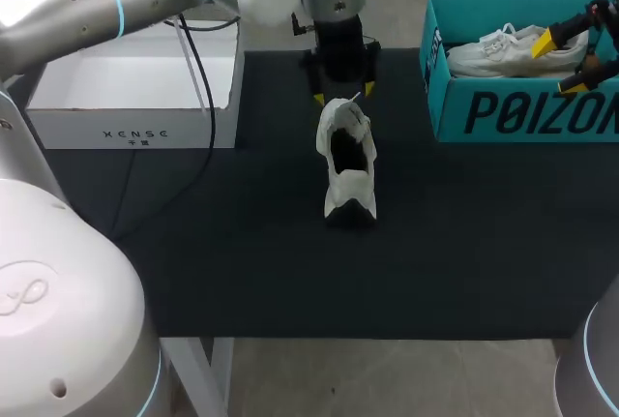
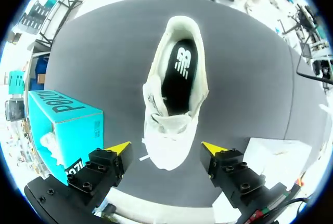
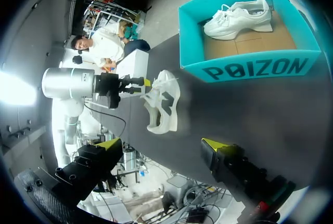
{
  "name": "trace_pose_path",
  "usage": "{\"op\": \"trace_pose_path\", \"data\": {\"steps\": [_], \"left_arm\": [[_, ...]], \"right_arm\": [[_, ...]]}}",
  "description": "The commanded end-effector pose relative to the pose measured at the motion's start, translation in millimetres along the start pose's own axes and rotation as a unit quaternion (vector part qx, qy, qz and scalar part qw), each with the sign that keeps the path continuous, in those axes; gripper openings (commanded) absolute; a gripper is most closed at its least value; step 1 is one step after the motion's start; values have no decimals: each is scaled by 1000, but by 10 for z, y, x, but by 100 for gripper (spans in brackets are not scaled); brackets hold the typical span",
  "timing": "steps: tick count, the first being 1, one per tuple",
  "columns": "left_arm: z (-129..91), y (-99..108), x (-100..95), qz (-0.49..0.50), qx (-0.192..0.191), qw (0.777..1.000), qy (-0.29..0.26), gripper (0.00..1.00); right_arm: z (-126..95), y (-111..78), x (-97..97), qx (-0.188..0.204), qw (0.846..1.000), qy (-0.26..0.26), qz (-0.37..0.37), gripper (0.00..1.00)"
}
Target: Take the shoe out of the shoebox, open the shoe tongue, remove and reinsert the insole, then place the shoe into the shoebox
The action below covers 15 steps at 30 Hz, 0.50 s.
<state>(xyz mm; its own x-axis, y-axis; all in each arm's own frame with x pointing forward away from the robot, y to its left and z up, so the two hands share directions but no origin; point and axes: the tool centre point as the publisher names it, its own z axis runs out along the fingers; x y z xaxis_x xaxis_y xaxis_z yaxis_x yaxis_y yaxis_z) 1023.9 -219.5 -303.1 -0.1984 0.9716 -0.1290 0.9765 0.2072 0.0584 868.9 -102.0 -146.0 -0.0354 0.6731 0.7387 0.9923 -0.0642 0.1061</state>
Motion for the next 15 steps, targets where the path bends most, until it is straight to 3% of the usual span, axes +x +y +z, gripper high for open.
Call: {"op": "trace_pose_path", "data": {"steps": [1,2,5,15], "left_arm": [[64,61,-86,-3,7,1000,-1,16],[67,54,-96,0,8,1000,-1,0],[72,-6,-120,15,23,1000,-4,0],[165,-150,-78,25,16,1000,6,0]], "right_arm": [[1,5,2,1,1000,-2,1,100],[1,5,2,1,1000,-2,1,100],[1,5,2,1,1000,-2,1,100],[1,5,2,1,1000,-2,1,100]]}}
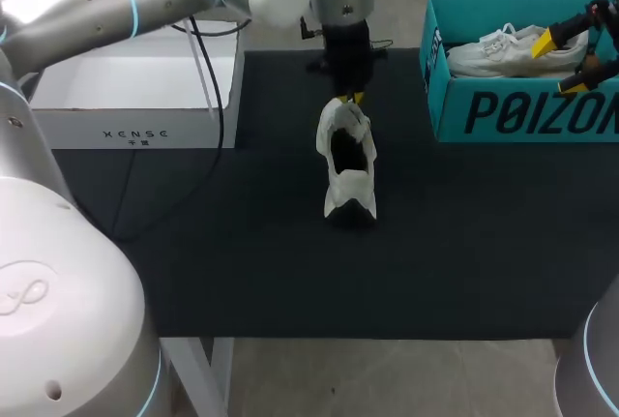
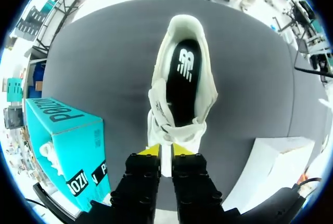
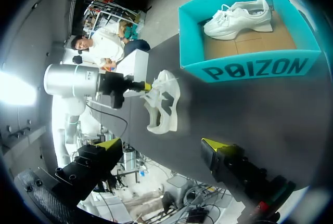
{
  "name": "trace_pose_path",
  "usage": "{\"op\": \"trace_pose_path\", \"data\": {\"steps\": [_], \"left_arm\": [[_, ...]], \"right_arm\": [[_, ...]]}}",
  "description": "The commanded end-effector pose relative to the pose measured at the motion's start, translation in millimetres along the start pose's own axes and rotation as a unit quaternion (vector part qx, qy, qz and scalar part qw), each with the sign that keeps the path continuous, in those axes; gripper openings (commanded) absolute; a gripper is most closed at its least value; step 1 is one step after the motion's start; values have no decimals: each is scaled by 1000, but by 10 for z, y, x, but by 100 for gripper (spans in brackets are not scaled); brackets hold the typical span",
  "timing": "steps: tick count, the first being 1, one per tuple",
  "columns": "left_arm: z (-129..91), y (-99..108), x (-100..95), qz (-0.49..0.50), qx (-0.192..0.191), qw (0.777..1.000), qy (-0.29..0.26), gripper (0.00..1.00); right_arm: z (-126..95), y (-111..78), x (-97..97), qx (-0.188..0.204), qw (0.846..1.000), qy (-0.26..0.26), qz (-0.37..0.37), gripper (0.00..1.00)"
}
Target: Take the shoe out of the shoebox, open the shoe tongue, remove and reinsert the insole, then place the shoe into the shoebox
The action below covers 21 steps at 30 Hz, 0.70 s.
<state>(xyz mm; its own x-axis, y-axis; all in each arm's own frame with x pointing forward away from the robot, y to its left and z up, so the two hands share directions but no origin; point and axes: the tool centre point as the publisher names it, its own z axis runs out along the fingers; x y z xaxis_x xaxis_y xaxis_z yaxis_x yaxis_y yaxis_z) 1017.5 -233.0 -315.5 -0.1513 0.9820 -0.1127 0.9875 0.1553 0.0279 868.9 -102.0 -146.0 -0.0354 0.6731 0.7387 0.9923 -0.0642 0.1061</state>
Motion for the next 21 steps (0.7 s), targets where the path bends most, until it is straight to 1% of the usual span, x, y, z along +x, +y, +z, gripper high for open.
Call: {"op": "trace_pose_path", "data": {"steps": [1,5,11,13,19,21], "left_arm": [[46,-78,29,2,0,1000,-1,0],[75,-183,79,9,6,1000,-2,0],[103,-273,160,4,7,1000,-3,0],[113,-275,172,-7,1,1000,-5,0],[166,-296,221,-18,7,1000,-3,0],[185,-274,226,-32,-3,999,-5,0]], "right_arm": [[1,5,2,1,1000,-2,1,100],[1,5,2,1,1000,-2,1,100],[1,5,2,1,1000,-2,1,100],[1,5,2,1,1000,-2,1,100],[1,5,2,1,1000,-2,1,100],[1,5,2,1,1000,-2,1,100]]}}
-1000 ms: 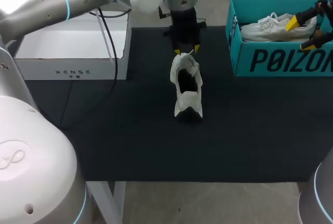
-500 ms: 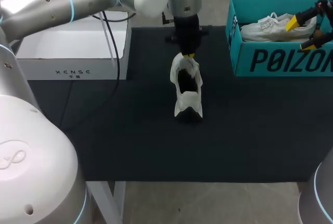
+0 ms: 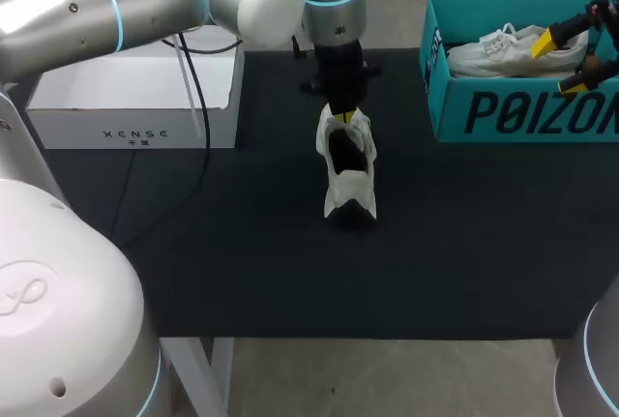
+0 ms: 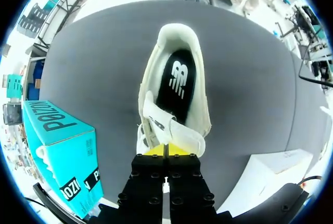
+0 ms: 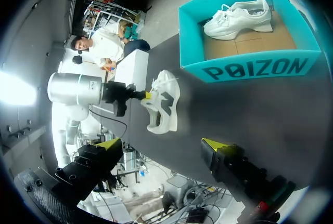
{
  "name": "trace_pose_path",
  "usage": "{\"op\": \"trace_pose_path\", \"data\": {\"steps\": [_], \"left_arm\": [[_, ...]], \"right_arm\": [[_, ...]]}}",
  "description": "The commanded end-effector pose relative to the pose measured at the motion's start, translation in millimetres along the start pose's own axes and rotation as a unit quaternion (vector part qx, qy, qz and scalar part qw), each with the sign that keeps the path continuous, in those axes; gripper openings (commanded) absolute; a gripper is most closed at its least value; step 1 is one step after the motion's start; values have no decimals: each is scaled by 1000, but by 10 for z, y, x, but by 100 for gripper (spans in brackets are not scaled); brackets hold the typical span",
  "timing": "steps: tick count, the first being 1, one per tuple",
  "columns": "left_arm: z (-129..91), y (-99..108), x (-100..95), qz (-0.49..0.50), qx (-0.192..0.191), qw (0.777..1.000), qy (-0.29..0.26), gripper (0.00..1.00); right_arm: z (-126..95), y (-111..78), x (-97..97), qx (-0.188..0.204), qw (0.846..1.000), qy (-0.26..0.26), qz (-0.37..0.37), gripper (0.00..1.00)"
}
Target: Take the shoe out of the shoebox, open the shoe tongue, remove and reinsert the insole, then place the shoe into the shoebox
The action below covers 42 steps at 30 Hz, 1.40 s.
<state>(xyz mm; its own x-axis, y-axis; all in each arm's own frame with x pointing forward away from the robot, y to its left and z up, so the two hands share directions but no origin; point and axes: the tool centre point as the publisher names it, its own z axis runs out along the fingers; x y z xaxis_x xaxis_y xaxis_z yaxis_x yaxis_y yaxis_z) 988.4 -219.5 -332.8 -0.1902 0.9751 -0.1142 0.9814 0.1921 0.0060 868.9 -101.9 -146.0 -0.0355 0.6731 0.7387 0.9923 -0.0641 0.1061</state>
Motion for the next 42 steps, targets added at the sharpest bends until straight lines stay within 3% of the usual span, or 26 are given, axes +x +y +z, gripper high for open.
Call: {"op": "trace_pose_path", "data": {"steps": [1,10,24,33,37,42], "left_arm": [[46,30,24,-21,-19,1000,-4,0],[14,198,30,-50,-29,998,-4,0],[70,-18,187,-29,-9,999,16,0],[180,-137,177,-31,3,999,20,0],[194,-222,169,-29,14,998,46,0],[91,-254,160,-45,10,997,57,0]], "right_arm": [[0,5,1,1,1000,-2,1,100],[0,5,1,1,1000,-2,1,100],[0,5,1,1,1000,-2,1,100],[0,5,1,1,1000,-2,1,100],[0,5,1,1,1000,-2,1,100],[0,5,1,1,1000,-2,1,100]]}}
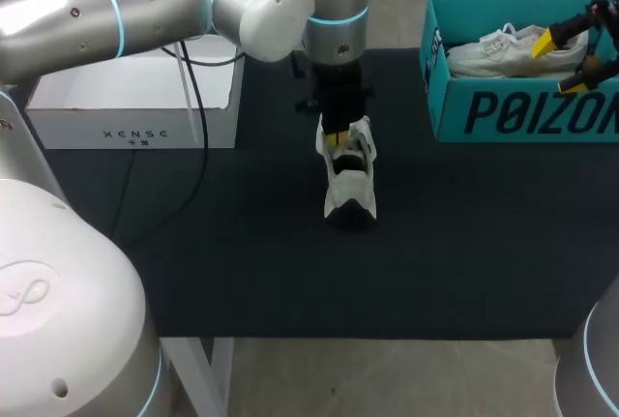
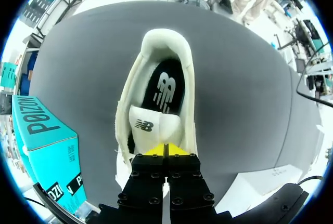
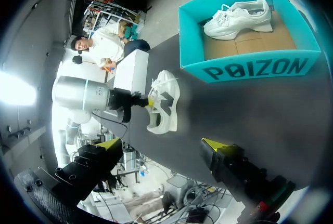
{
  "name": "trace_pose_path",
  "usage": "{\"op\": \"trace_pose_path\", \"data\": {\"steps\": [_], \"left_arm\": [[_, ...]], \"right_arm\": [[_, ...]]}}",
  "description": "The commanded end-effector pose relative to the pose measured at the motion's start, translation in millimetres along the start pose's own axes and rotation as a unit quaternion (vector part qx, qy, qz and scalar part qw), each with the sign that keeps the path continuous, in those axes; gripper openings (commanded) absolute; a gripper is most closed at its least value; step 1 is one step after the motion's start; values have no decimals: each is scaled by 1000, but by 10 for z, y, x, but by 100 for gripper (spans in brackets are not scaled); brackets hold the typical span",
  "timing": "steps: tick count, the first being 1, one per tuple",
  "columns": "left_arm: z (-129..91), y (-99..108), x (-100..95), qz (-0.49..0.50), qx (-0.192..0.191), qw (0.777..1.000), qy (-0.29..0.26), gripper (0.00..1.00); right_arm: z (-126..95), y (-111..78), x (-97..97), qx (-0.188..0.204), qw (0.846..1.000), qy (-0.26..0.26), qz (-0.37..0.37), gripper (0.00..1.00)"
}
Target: Take the shoe out of the shoebox, open the shoe tongue, remove and reinsert the insole, then place the shoe into the shoebox
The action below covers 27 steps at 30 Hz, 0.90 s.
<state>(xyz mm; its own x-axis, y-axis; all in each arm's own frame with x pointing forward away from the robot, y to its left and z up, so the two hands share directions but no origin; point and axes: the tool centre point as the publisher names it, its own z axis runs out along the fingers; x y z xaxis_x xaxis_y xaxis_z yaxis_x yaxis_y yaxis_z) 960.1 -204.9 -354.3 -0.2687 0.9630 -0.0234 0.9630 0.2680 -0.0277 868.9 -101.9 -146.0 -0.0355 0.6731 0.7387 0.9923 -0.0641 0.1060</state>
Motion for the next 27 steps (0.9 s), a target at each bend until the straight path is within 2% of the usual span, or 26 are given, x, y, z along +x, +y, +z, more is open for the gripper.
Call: {"op": "trace_pose_path", "data": {"steps": [1,6,14,27], "left_arm": [[-141,-6,-54,-8,-5,1000,5,0],[-244,51,-90,-13,-10,1000,0,0],[-221,56,-181,-34,-5,999,5,0],[-238,1,-153,-23,-3,1000,16,0]], "right_arm": [[0,5,1,1,1000,-2,1,100],[0,5,1,1,1000,-2,1,100],[0,5,1,1,1000,-2,1,100],[0,5,1,1,1000,-2,1,100]]}}
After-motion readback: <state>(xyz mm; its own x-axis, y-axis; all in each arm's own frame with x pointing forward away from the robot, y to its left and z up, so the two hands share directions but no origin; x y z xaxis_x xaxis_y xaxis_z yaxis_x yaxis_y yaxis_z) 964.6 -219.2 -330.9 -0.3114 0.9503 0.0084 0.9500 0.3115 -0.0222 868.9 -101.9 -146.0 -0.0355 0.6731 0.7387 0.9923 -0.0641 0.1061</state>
